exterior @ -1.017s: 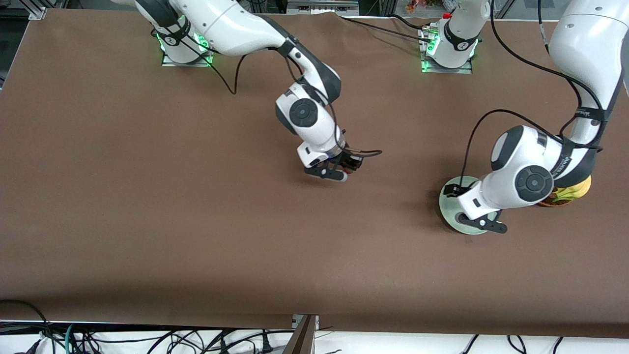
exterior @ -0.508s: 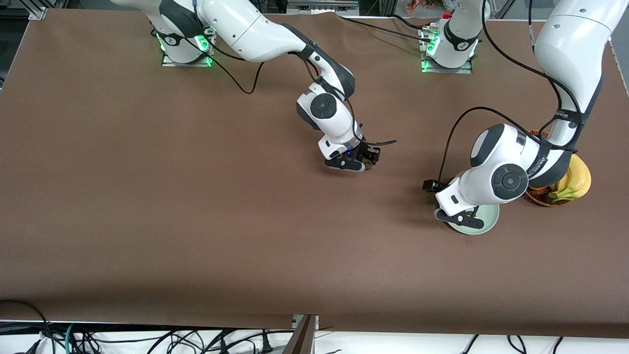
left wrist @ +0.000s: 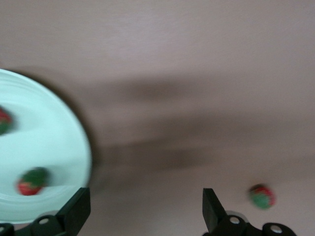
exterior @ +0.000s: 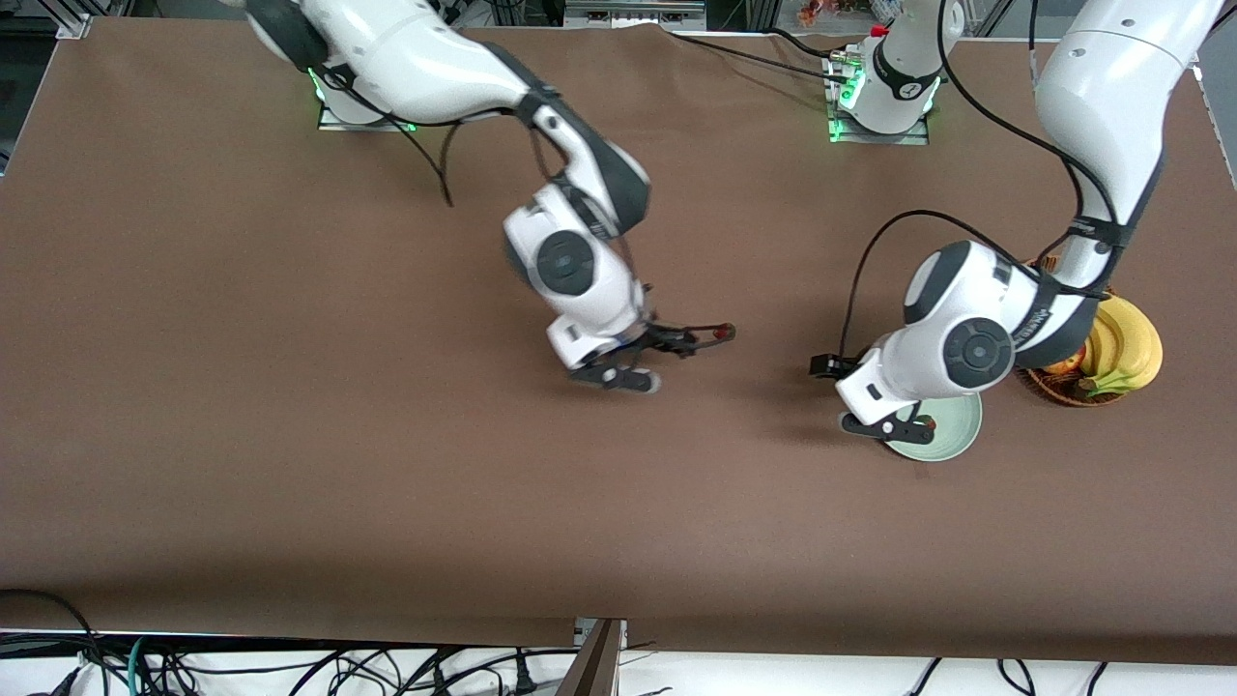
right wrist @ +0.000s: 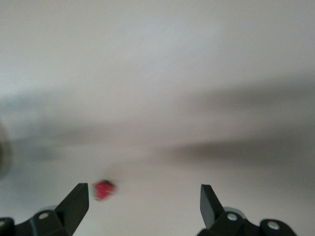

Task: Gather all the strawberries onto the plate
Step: 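Grasp the last strawberry with the left gripper while the right gripper withdraws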

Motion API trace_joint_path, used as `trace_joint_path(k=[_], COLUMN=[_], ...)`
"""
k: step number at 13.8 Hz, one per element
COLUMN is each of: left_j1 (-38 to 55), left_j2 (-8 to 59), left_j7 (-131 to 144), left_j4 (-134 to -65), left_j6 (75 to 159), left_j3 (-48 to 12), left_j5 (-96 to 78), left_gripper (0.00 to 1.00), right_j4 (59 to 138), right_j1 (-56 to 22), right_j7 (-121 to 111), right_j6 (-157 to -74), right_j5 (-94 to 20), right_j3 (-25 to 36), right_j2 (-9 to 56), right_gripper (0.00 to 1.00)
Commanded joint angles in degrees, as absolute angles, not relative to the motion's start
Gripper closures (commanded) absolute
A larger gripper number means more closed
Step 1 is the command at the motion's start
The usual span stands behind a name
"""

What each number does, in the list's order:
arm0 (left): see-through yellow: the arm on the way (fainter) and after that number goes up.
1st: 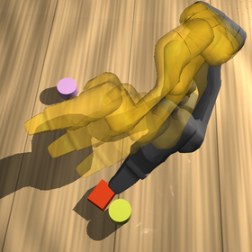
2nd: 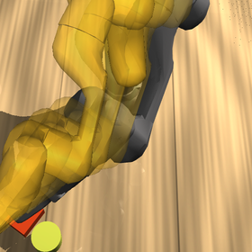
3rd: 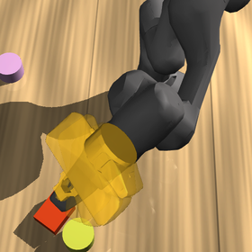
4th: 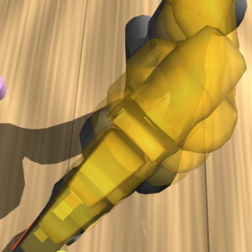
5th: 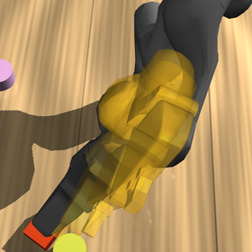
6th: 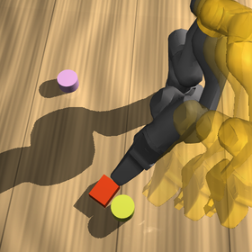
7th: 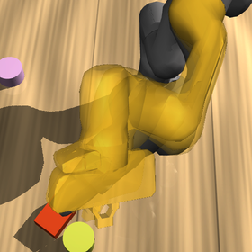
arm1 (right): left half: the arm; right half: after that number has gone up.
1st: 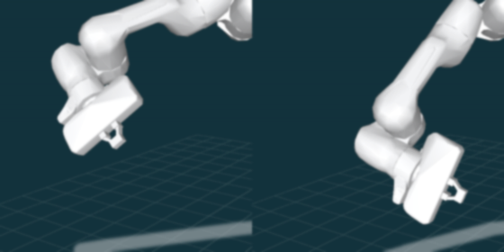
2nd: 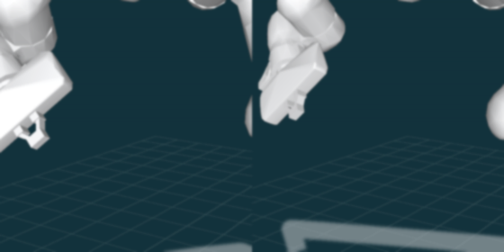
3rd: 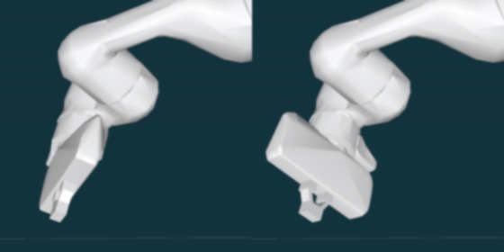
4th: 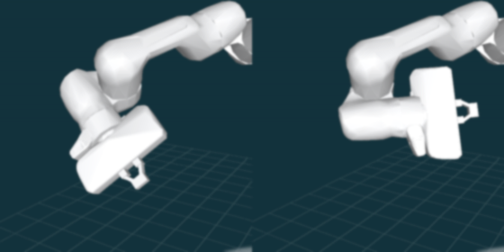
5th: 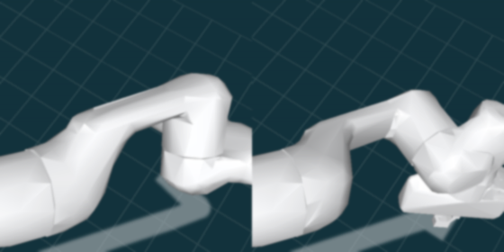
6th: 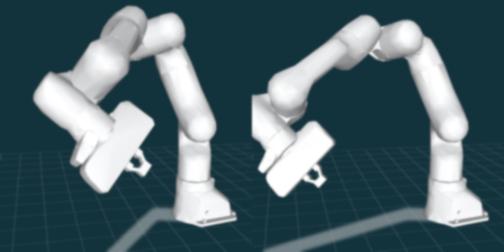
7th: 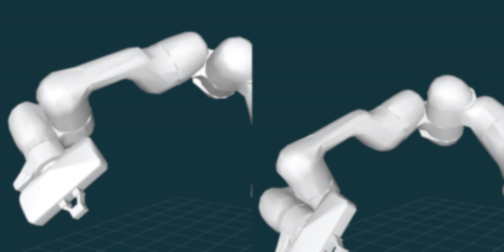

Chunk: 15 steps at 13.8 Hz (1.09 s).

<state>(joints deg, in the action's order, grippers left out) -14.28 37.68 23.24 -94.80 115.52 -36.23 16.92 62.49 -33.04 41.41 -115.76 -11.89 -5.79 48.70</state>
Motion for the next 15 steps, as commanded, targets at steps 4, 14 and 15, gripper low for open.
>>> trace_joint_path(k=[4, 14, 15], left_j1=[-3.9, -1.9, -1.9], left_j2=[39.8, 37.3, 37.4], left_j7=[49.9, 80.2, 80.2], left_j4=[-96.1, -110.2, -110.4], left_j6=[120.0, 137.8, 137.8], left_j3=[-35.8, -35.6, -35.6], left_j5=[17.4, 22.9, 22.9], left_gripper=[0.00, 0.00, 0.00], right_j4=[64.2, 71.6, 73.5], right_j1=[-20.8, -2.4, -1.2], right_j7=[24.0, -2.1, -2.2], right_j6=[-96.9, -83.0, -82.4], right_j5=[-8.4, 0.7, 2.4], right_j3=[-5.8, -3.6, -3.5], right_j2=[41.1, 21.8, 18.8], right_gripper=[0.00, 0.00, 0.00])
